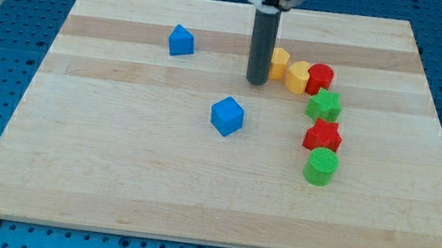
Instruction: Adjust the green star to the right of the red star
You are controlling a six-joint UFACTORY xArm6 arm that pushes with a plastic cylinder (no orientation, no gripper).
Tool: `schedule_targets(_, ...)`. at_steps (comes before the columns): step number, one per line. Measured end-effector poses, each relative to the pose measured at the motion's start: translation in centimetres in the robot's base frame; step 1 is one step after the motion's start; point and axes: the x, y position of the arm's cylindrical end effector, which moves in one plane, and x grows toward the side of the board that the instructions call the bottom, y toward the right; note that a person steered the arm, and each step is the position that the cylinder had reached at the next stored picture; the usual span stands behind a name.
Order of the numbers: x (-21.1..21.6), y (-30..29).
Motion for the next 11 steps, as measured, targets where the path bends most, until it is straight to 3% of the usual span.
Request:
schedule_targets(1,3.1,0.2)
schedule_targets(3,0.8,1.6)
schedule_targets(9,2.1,12.8)
schedule_targets(11,8.3,13.9)
